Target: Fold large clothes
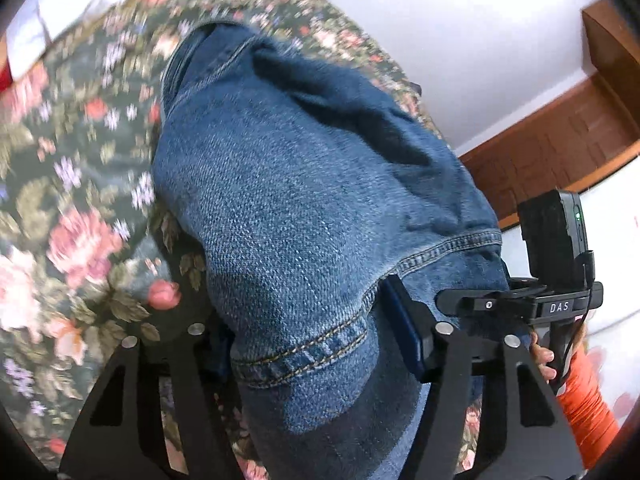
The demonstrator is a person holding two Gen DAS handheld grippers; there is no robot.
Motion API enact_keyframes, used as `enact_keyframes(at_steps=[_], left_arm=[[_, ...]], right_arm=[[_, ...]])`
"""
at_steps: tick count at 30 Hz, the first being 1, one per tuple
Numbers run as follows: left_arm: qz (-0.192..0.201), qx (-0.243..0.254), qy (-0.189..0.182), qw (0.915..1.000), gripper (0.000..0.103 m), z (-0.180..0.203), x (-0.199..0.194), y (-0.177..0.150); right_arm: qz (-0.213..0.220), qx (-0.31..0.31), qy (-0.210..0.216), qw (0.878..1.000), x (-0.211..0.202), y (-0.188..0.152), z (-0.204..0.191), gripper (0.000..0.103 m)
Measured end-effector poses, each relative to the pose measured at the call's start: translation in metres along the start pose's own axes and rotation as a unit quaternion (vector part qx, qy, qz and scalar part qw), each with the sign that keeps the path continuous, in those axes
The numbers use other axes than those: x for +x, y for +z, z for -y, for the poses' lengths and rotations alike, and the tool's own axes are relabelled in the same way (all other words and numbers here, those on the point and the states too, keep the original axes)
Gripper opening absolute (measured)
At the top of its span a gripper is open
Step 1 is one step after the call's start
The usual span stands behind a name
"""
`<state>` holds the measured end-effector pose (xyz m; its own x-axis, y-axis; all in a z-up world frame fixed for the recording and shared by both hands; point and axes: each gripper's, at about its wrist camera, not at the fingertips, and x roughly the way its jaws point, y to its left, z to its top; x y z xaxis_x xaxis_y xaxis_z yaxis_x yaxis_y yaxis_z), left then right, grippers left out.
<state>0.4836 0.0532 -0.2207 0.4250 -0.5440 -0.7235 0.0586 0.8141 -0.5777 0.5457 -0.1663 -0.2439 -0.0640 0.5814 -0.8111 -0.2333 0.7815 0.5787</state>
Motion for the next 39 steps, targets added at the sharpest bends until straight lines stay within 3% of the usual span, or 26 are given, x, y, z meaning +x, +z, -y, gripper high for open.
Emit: enact_keyframes(at_steps=[4,14,21,28,39], left_arm=[[0.025,0.029,0.001,0.9993,0.061,0.023,-0.037,0.005],[0.102,0.069,0.010,0.9924,0.060,0.029,-0.153,0.020],[0.119,0.076,0.037,0.9893,0.060,0.014,-0.204,0.011],[0.096,0.030,0.047,0.9938,0.060,-0.035,-0.197,-0.001],[0.032,-0.016,0.066,0.9972,0.060,-0.108,-0.112,-0.030]], right_arm=[[0.020,-0.023,-0.008,1.000,-0.020,-0.004,-0.027,0.054],[0.093,-0.089,-0.006,0.992,-0.074,-0.014,-0.118,0.054],[0.111,-0.107,0.011,0.988,-0.066,-0.011,-0.173,0.054],[0.080,-0.093,0.020,0.992,-0.009,-0.003,-0.187,0.054],[0.018,-0.057,-0.005,0.998,0.102,0.003,-0.137,0.054]])
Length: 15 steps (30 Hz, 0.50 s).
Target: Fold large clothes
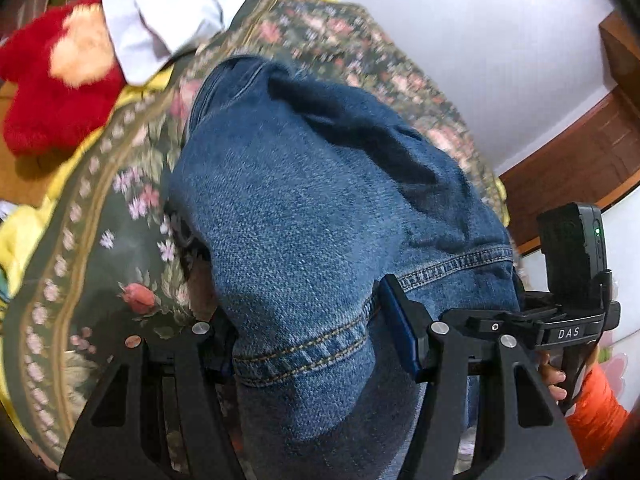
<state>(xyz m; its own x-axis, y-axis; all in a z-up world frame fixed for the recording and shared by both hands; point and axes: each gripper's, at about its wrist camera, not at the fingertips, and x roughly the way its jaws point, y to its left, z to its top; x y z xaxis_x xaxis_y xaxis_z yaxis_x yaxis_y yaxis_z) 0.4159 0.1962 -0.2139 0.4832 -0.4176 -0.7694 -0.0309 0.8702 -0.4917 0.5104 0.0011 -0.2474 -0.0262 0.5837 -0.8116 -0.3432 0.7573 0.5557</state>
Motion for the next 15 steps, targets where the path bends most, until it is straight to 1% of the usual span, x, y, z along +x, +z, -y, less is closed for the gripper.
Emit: enact_keyframes(at_steps=[3,4,6,9,12,13,15], left_arm=[[-0.015,0.007,0.023,0.9996,0.062,-0.007,0.024,-0.009],[-0.012,0.012,0.029,0.9995,0.063,-0.012,0.030,-0.009],[0.001,0.026,0.041,0.9988,0.065,-0.011,0.031,-0.012],[-0.003,0.024,0.054,0.9983,0.065,-0.009,0.029,-0.012],[0.007,0.048,0.099,0.9939,0.065,0.004,0.017,-0.016],[0.018,0.065,0.124,0.9899,0.065,0.010,0.010,-0.018],[0.036,0.092,0.146,0.9844,0.065,0.015,0.000,-0.021]], right_arm=[[-0.016,0.015,-0.014,1.000,0.026,-0.001,0.018,0.054],[-0.022,0.012,-0.025,0.999,0.035,-0.001,0.023,0.054],[-0.021,0.009,-0.030,0.999,0.043,-0.002,0.028,0.056],[-0.024,0.013,-0.030,0.999,0.042,-0.001,0.030,0.059],[-0.027,0.010,-0.042,0.999,0.031,-0.001,0.027,0.062],[-0.027,0.007,-0.048,0.998,0.025,-0.002,0.023,0.062],[-0.024,-0.003,-0.056,0.998,0.014,-0.006,0.019,0.062]])
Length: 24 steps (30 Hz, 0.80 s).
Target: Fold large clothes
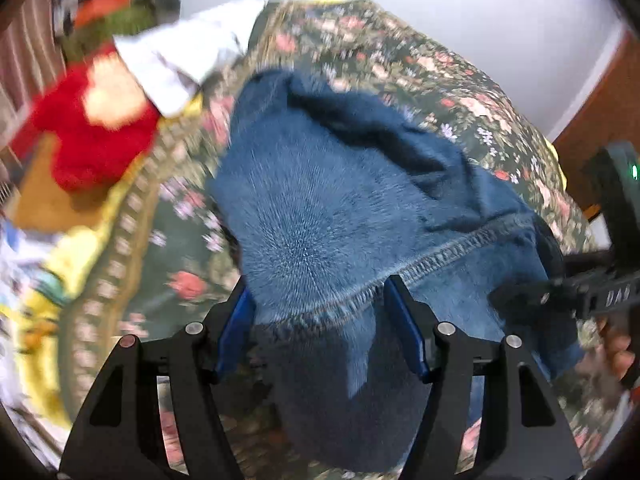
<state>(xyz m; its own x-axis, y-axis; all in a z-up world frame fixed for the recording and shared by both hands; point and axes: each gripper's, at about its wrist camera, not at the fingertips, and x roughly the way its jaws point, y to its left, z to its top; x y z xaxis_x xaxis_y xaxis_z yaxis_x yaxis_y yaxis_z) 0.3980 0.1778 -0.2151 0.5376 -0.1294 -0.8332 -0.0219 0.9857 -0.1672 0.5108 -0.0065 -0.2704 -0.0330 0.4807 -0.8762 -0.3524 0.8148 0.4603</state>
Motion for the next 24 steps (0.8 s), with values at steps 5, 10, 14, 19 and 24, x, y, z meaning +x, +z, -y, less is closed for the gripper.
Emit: enact_keyframes(at_steps=[5,10,14,19,24], left_arm=[[0.048,0.037,0.010,0.9981,0.071,0.018,-0.035,-0.008],[0.027,0.065,0.045,0.9965,0.083,0.032,-0.010,-0.027],[0.014,0.064,0.053,0.9965,0.086,0.027,0.004,-0.048],[0.020,0.082,0.068,0.9941,0.086,0.020,-0.016,-0.040],[0.051,0.084,0.094,0.9907,0.086,0.010,-0.025,0.005]], right_arm=[[0.032,-0.026,-0.018,0.999,-0.036,-0.015,-0.004,0.065],[0.066,-0.074,-0.050,0.994,-0.045,-0.031,-0.020,0.091],[0.048,-0.095,-0.102,0.989,-0.025,-0.032,-0.017,0.091],[0.039,-0.083,-0.099,0.991,-0.037,-0.036,0.008,0.091],[0.097,-0.092,-0.078,0.988,-0.077,-0.022,-0.001,0.091]])
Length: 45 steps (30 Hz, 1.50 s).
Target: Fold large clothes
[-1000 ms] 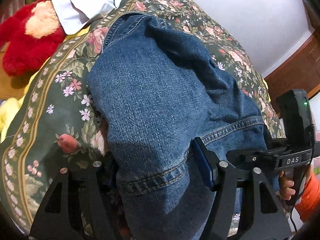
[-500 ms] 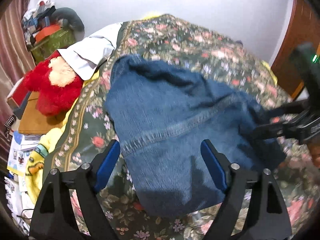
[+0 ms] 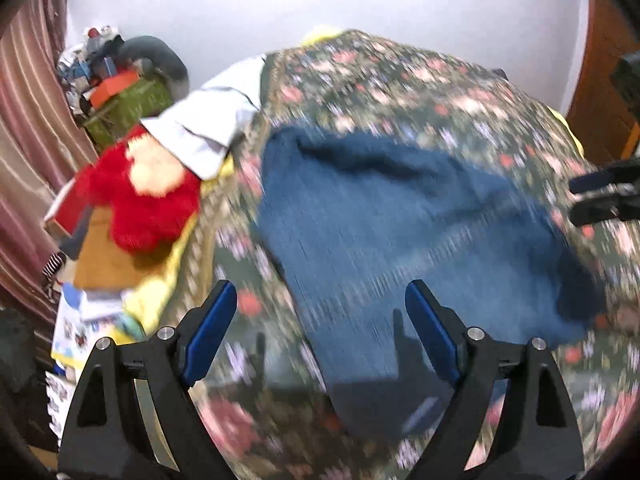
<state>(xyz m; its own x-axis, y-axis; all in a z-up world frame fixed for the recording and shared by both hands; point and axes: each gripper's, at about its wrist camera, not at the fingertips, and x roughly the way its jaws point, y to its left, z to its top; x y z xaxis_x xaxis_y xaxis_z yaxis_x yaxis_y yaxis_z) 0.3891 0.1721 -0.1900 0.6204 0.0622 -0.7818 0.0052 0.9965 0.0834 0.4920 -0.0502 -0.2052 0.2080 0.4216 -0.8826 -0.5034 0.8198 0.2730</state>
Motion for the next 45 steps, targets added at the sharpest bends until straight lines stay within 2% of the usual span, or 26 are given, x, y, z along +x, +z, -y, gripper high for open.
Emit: enact_keyframes(at_steps=[3,7,11,13,16,19,23,27,31,35,37,43,45], left_arm=[[-0.003,-0.013,0.012,0.9998,0.086,-0.013,0.023,0.036],[-0.053,-0.055,-0.014,0.9970,0.086,-0.029,0.082,0.074],[-0.102,-0.089,-0.016,0.9907,0.087,-0.039,0.130,0.087],[-0.116,-0.116,-0.034,0.9859,0.087,-0.045,0.145,0.085],[-0.112,-0.138,-0.046,0.9830,0.087,-0.048,0.144,0.081],[-0.086,-0.149,-0.019,0.9849,0.084,-0.051,0.115,0.079],[-0.042,-0.146,-0.031,0.9879,0.084,-0.055,0.060,0.078],[0.023,-0.130,-0.042,0.9904,0.084,-0.049,-0.020,0.071],[0.097,-0.110,-0.053,0.9877,0.084,-0.033,-0.105,0.058],[0.175,-0.083,-0.052,0.9797,0.084,-0.011,-0.184,0.039],[0.218,-0.074,-0.047,0.9720,0.084,0.002,-0.225,0.023],[0.307,-0.067,-0.020,0.9491,0.084,0.033,-0.300,-0.024],[0.326,-0.066,-0.007,0.9430,0.084,0.043,-0.314,-0.038]], right_arm=[[0.026,0.003,0.006,1.000,-0.003,0.025,-0.006,0.091],[0.023,-0.016,-0.008,1.000,0.028,0.055,-0.021,0.091],[0.002,-0.028,-0.045,0.999,0.066,0.062,-0.016,0.091],[-0.001,-0.028,-0.059,0.998,0.081,0.060,-0.001,0.091],[0.002,0.002,-0.018,1.000,0.084,0.051,0.025,0.091],[0.009,0.024,-0.006,1.000,0.073,0.044,0.032,0.091],[0.044,0.005,-0.037,0.998,0.036,0.034,0.014,0.091],[0.107,-0.011,-0.041,0.993,-0.021,0.021,-0.010,0.091],[0.179,-0.016,-0.035,0.983,-0.089,-0.001,-0.041,0.091],[0.255,-0.025,-0.027,0.966,-0.154,-0.031,-0.076,0.091],[0.298,-0.034,-0.025,0.954,-0.187,-0.049,-0.094,0.091],[0.390,-0.052,-0.032,0.919,-0.255,-0.106,-0.137,0.091],[0.405,-0.053,-0.033,0.912,-0.265,-0.121,-0.146,0.091]])
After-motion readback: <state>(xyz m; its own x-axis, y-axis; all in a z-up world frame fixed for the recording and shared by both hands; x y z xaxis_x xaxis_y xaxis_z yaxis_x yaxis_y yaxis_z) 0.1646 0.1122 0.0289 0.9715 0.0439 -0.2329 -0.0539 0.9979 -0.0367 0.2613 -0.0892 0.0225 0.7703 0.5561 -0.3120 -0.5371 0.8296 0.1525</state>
